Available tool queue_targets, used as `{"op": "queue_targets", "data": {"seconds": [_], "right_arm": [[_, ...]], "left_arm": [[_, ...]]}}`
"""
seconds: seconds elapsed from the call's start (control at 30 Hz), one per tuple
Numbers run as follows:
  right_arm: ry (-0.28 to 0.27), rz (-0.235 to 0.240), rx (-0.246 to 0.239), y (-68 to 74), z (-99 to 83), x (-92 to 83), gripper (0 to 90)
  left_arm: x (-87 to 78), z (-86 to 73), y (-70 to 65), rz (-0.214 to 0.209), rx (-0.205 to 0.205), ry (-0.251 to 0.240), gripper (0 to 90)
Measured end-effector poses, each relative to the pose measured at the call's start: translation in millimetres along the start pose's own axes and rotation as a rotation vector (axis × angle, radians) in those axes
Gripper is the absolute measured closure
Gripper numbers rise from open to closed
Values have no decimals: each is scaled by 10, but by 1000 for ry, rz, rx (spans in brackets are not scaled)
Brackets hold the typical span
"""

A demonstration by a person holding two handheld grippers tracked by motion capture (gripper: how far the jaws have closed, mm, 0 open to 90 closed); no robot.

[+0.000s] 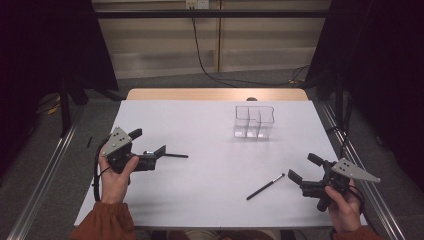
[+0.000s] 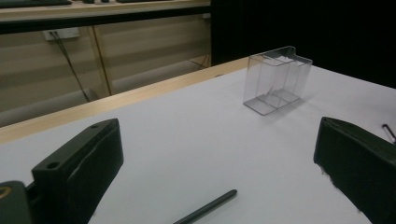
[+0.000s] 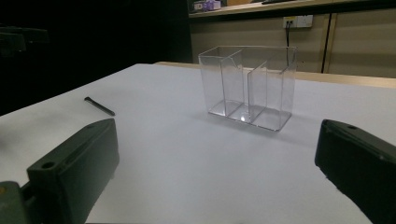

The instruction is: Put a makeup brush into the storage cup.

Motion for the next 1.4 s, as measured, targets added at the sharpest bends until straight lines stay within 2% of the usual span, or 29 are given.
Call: {"op": "queue_targets", "data": {"seconds": [0.1, 0.13, 0.17, 0.27, 0.43, 0.5, 0.53, 0.7, 0.8, 0.87, 0.9, 0.93, 1.03, 1.1, 1.2, 1.23, 1.3, 1.4], "right_arm": [[-6, -4, -1, 0, 7, -9, 0], [-3, -6, -2, -1, 5, -7, 0], [1, -8, -4, -2, 1, -2, 0], [0, -7, -8, -3, 2, 2, 0], [-1, -4, -4, -3, 3, 1, 0], [-3, -4, -8, 0, 5, 0, 0], [-3, -3, -9, 1, 5, 0, 0], [-1, -3, -11, 3, 6, 7, 0], [-1, -1, -10, 9, 7, 0, 0], [0, 0, -7, 8, 6, -2, 0], [0, 0, -7, 8, 6, -2, 0], [1, 10, -1, 8, 4, -2, 0], [1, 3, -2, 1, 3, -1, 0], [1, 4, -5, -2, 3, 2, 0], [3, 4, -6, 3, 1, -2, 0], [1, 4, -7, 4, 3, -4, 0], [3, 4, -8, 0, 0, 1, 0], [12, 9, -12, 10, -10, 9, 0]], "left_arm": [[29, 33, -12, -5, 9, 2, 15], [58, 49, -17, -26, -6, 18, 15], [70, 57, -16, -31, -5, 24, 16], [105, 79, -6, -31, 9, 29, 18], [171, 99, 54, -13, 23, 60, 19], [179, 99, 63, -12, 36, 76, 28], [204, 98, 87, 7, 64, 99, 29], [251, 100, 130, -1, 58, 131, 25], [296, 97, 160, -9, 67, 177, 24], [307, 85, 146, -20, 91, 213, 27], [307, 85, 146, -20, 91, 213, 29], [314, 54, 134, -24, 93, 249, 26], [321, 22, 124, -47, 90, 277, 29], [335, -5, 125, -63, 67, 322, 26], [348, -13, 134, -67, 90, 350, 46], [371, -6, 151, -62, 116, 376, 45], [399, -6, 175, -69, 110, 403, 38], [434, -28, 215, -55, 130, 432, 38]]}}
Point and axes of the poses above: each handheld gripper's, and its own axes: x roughly forward along the jaws, z roughly out of its top, y roughly to its left, the point moved 8 cm from there along x, roughly forward along the jaws, and after that the axes turned 2 degrees about z, right-handed, at the moved point
